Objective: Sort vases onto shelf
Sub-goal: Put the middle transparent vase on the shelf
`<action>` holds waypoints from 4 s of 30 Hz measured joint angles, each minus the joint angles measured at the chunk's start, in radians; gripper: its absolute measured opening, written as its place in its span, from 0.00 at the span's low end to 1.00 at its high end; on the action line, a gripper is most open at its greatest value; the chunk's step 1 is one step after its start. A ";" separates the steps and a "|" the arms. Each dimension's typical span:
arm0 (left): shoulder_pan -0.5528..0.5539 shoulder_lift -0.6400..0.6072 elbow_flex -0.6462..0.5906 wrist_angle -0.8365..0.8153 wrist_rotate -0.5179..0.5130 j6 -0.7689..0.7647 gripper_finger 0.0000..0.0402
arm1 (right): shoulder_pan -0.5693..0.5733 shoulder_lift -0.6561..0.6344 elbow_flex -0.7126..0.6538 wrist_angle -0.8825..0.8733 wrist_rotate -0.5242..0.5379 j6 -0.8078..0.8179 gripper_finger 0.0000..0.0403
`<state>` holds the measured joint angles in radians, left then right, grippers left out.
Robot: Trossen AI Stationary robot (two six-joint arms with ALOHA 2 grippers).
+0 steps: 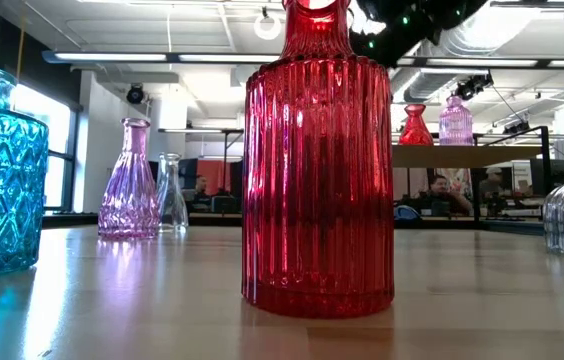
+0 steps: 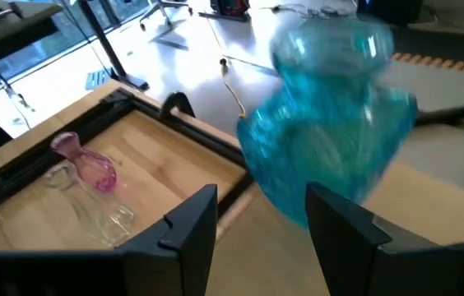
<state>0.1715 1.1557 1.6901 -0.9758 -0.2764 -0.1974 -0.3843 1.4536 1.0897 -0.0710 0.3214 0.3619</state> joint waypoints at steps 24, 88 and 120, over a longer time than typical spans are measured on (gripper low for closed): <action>0.000 0.009 -0.001 -0.183 0.005 -0.017 0.28 | 0.044 -0.001 0.383 -0.441 0.001 -0.134 0.41; -0.141 0.007 -0.272 -0.237 0.144 -0.062 0.28 | 0.839 -0.010 0.473 -1.500 -0.077 1.097 0.41; -0.139 0.007 -0.272 -0.180 0.142 -0.132 0.28 | 0.846 -0.257 -0.170 -1.109 -0.273 1.175 0.41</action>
<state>0.0322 1.1629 1.4185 -1.1555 -0.1341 -0.3298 0.4618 1.1965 0.9200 -1.1802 0.0486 1.5369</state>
